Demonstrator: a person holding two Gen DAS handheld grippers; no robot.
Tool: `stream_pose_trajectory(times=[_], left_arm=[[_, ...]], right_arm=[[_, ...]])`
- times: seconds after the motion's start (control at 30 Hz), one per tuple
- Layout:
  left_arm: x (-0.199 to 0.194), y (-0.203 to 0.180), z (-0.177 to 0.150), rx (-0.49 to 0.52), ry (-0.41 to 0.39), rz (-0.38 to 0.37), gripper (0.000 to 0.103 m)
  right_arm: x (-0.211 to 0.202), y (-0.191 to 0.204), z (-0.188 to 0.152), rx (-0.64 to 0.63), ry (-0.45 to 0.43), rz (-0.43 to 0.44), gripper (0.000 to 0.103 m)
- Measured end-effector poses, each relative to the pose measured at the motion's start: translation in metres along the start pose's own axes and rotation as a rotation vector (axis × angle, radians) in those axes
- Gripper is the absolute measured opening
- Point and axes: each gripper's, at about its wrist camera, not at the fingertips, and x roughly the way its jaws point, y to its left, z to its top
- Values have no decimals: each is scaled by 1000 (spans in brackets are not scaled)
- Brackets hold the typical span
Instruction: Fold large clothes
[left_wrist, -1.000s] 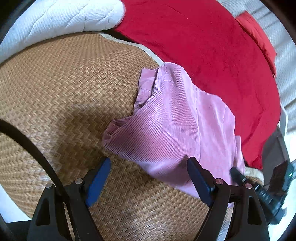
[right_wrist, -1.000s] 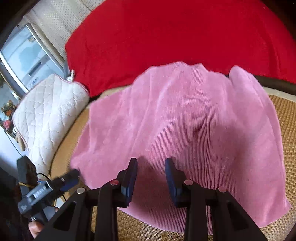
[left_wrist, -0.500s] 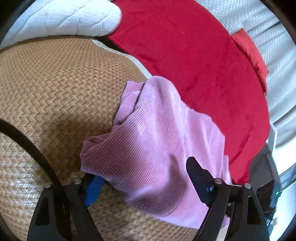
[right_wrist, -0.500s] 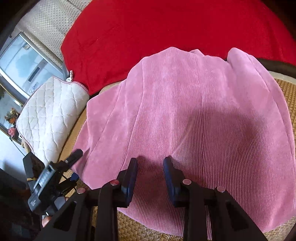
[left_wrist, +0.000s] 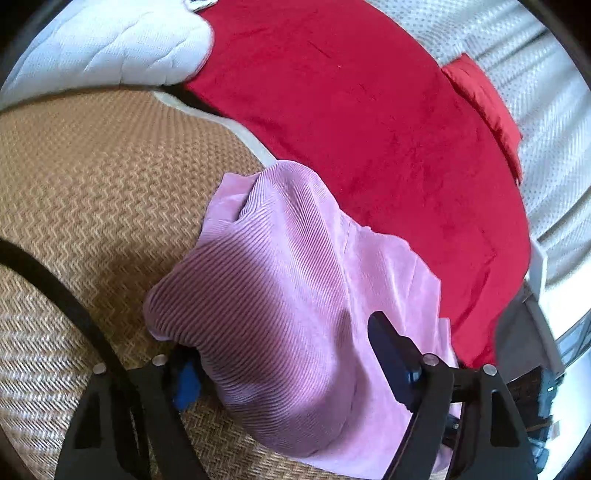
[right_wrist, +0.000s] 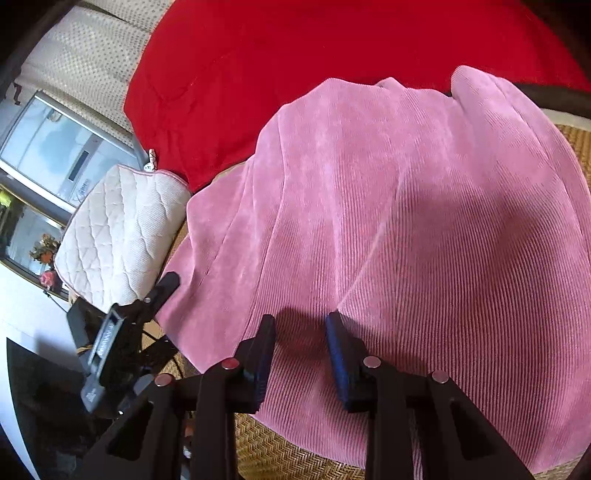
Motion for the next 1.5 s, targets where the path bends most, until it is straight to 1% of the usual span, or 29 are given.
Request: stream_pose_trajectory(times=[0.03, 0.07, 0.1, 0.2, 0.3, 0.37, 0.4, 0.47, 0.5, 0.53, 0.57, 0.63, 0.7, 0.77, 0.8, 0.83, 0.87, 0.9, 0.97, 1.0, 1.07, 1.1, 1.2, 1.23, 1.27, 1.3, 1.37, 1.43, 1.5], left_arm=[[4, -3, 0, 16, -8, 17, 46], [4, -3, 2, 27, -13, 18, 36], [6, -5, 4, 26, -17, -1, 31], [7, -12, 6, 58, -39, -9, 27], [-3, -16, 6, 90, -63, -27, 26], [-4, -26, 8, 123, -78, -42, 25], [-5, -33, 9, 151, -88, -50, 24], [-6, -46, 9, 208, -97, -64, 23], [-9, -57, 7, 261, -101, -63, 23], [-10, -71, 5, 327, -109, -61, 23], [-12, -80, 3, 367, -114, -61, 22], [-21, -107, -5, 482, -128, -78, 22], [-22, -136, -18, 591, -130, -95, 21], [-18, -170, -37, 715, -112, -107, 20], [-16, -181, -45, 756, -101, -114, 20], [-11, -196, -56, 804, -84, -125, 20], [-4, -211, -73, 861, -57, -135, 20], [3, -221, -84, 902, -38, -136, 20], [22, -237, -112, 1002, -8, -118, 20], [34, -239, -123, 1037, 6, -108, 20], [45, -235, -133, 1055, 28, -106, 20], [48, -236, -130, 1055, 27, -111, 20], [47, -232, -119, 1031, 32, -144, 20], [46, -230, -116, 1023, 33, -156, 20], [38, -219, -112, 1021, 35, -166, 20], [37, -217, -111, 1024, 39, -167, 20], [36, -215, -111, 1031, 41, -175, 20], [32, -216, -110, 1035, 41, -178, 20], [28, -213, -108, 1035, 38, -184, 20]], right_arm=[[0, -1, 0, 1, 3, -1, 27], [-1, -3, -1, 3, 5, 5, 27], [-2, -3, 0, 6, 5, 10, 27], [-9, -8, 1, 25, 7, 41, 26], [-33, -10, 4, 11, -67, 42, 30], [-52, -16, 9, 15, -135, 7, 31], [-55, -21, 10, 27, -144, -10, 31], [-51, -37, 13, 76, -130, -83, 30], [-43, -47, 12, 104, -93, -122, 30], [-32, -58, 11, 129, -40, -123, 30], [-31, -64, 11, 135, -42, -76, 30], [-39, -69, 13, 170, -25, -44, 30], [-51, -77, 15, 198, -22, 22, 31], [-68, -84, 18, 206, -75, 74, 31], [-77, -89, 20, 216, -105, 104, 34], [-88, -97, 24, 237, -132, 153, 42], [-94, -102, 27, 253, -144, 180, 68], [-103, -108, 29, 277, -171, 210, 84], [-122, -123, 32, 310, -262, 264, 84], [-124, -128, 35, 317, -264, 279, 84], [-118, -138, 45, 338, -213, 327, 84], [-111, -137, 48, 339, -194, 336, 84], [-83, -130, 59, 324, -108, 321, 84], [-67, -125, 63, 309, -63, 313, 84], [-57, -124, 66, 301, -40, 310, 84], [-46, -119, 68, 296, -14, 327, 84], [-37, -107, 73, 294, -14, 400, 84], [-34, -91, 80, 244, -33, 427, 84], [-32, -73, 83, 183, -58, 371, 84]])
